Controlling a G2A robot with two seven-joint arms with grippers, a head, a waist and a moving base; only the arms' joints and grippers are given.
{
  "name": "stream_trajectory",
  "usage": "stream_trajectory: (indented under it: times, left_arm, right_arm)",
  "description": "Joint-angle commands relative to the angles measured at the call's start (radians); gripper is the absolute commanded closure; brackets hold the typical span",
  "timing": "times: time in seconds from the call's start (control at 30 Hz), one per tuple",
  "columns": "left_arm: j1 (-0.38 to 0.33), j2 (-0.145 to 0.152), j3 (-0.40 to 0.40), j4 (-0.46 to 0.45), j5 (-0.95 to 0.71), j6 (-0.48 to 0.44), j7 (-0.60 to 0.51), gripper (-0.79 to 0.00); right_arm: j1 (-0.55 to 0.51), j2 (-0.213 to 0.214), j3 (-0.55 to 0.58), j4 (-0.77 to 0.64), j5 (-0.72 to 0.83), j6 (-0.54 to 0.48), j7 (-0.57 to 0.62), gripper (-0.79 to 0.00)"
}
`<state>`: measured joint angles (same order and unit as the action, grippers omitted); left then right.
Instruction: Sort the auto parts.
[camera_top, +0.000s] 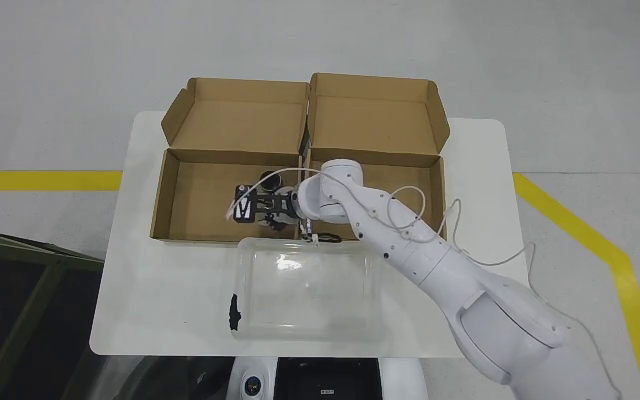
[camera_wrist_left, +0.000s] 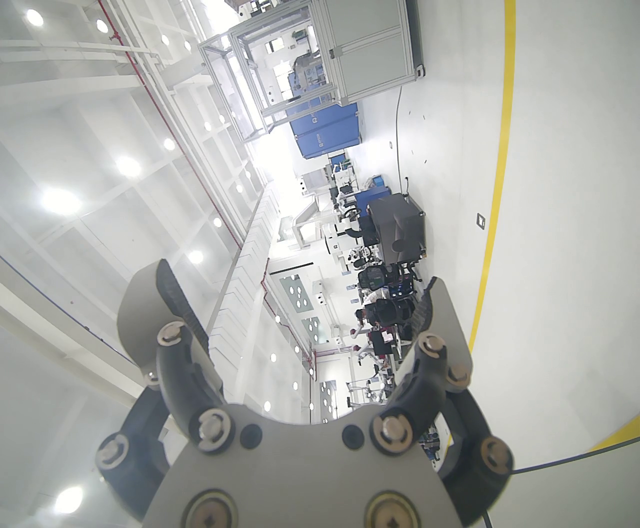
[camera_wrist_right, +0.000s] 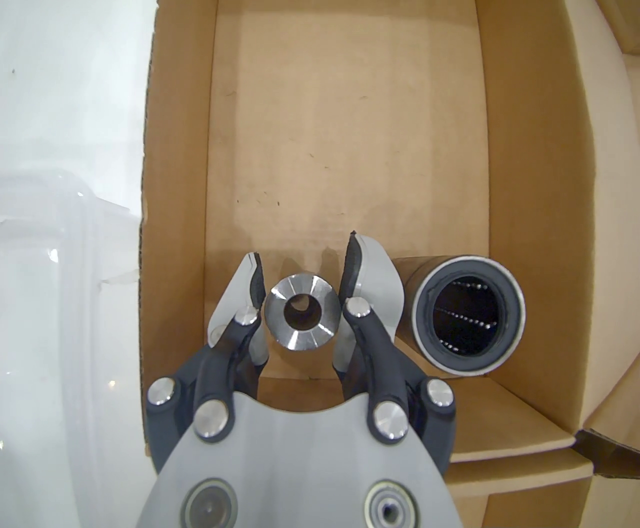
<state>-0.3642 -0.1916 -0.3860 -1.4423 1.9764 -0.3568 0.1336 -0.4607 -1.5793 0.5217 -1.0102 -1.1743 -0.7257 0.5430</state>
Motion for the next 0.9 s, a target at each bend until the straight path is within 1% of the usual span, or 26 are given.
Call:
stream_trajectory:
  times: [0.0,0.23,0.47,0.63,0.87]
  left_arm:
    - [0.000,0.000,0.000,0.000,0.000,0.000,0.000,-0.785]
    - [0.000,0.000,0.000,0.000,0.000,0.000,0.000,-0.785]
    - [0.000,0.000,0.000,0.000,0.000,0.000,0.000,-0.785]
    - [0.000,0.000,0.000,0.000,0.000,0.000,0.000,-0.785]
    - [0.000,0.000,0.000,0.000,0.000,0.000,0.000,-0.785]
  right_arm:
    - [-0.003,0.003,0.008,-0.026,-0.013,0.002,-0.009,-0.323]
    - [-0.032,0.023,0.052,-0.146,-0.039,-0.015,-0.037,-0.336]
    - [-0.093,0.058,0.132,-0.280,-0.067,-0.028,-0.065,-0.357]
    - [-0.170,0.094,0.211,-0.405,-0.106,-0.031,-0.090,-0.382]
    - [-0.309,0.144,0.335,-0.587,-0.156,-0.050,-0.114,-0.391]
